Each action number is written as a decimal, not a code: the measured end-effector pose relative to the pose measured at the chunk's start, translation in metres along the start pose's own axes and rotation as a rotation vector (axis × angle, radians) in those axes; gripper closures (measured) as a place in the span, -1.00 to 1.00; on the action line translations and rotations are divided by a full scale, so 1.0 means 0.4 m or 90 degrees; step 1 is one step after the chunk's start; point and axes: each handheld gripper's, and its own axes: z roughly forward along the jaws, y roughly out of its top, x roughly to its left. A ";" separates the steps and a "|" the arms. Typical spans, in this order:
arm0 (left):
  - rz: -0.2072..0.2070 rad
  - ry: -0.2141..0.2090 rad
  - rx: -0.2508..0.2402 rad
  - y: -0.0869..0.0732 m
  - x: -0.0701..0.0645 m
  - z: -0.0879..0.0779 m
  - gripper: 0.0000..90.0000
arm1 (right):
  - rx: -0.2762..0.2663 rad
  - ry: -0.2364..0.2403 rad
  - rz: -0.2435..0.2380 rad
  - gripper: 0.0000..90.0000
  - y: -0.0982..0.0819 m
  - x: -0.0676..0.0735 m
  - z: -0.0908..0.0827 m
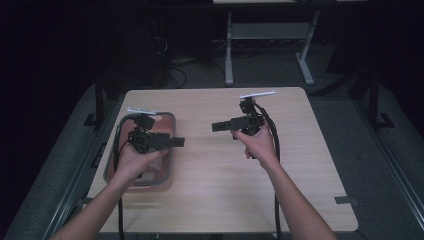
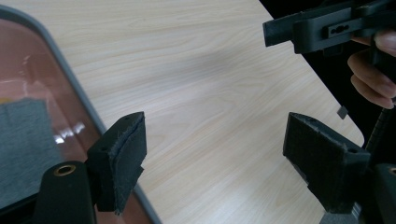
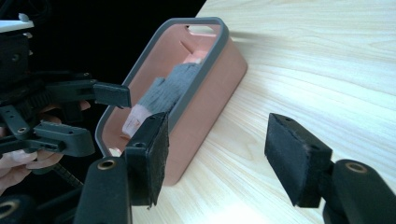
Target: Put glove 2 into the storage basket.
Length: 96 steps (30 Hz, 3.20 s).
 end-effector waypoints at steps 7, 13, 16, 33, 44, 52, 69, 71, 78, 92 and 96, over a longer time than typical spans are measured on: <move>0.009 -0.005 0.008 0.002 -0.019 0.023 -0.52 | -0.006 -0.009 0.010 -0.13 -0.010 -0.016 -0.030; 0.020 -0.014 0.013 0.003 -0.040 0.045 -0.54 | -0.017 -0.016 0.020 -0.15 -0.027 -0.039 -0.057; 0.027 -0.018 0.017 0.003 -0.050 0.057 -0.54 | -0.019 -0.022 0.025 -0.15 -0.035 -0.049 -0.069; 0.044 -0.041 0.029 -0.008 -0.097 0.094 -0.54 | -0.028 -0.048 0.047 -0.18 -0.078 -0.097 -0.120; 0.057 -0.055 0.039 -0.024 -0.121 0.124 -0.54 | -0.034 -0.063 0.069 -0.20 -0.109 -0.134 -0.156; 0.063 -0.063 0.048 -0.042 -0.140 0.148 -0.55 | -0.042 -0.072 0.077 -0.20 -0.134 -0.158 -0.184; 0.073 -0.078 0.055 -0.077 -0.169 0.186 -0.56 | -0.052 -0.080 0.099 -0.20 -0.187 -0.197 -0.225; 0.073 -0.079 0.055 -0.080 -0.170 0.188 -0.56 | -0.050 -0.081 0.098 -0.20 -0.190 -0.199 -0.227; 0.072 -0.082 0.058 -0.098 -0.174 0.204 -0.56 | -0.045 -0.088 0.103 -0.22 -0.216 -0.214 -0.238; 0.086 -0.087 0.062 -0.136 -0.193 0.230 -0.56 | -0.044 -0.092 0.094 -0.24 -0.251 -0.222 -0.248; 0.088 -0.092 0.066 -0.155 -0.197 0.236 -0.56 | -0.043 -0.089 0.090 -0.24 -0.265 -0.223 -0.248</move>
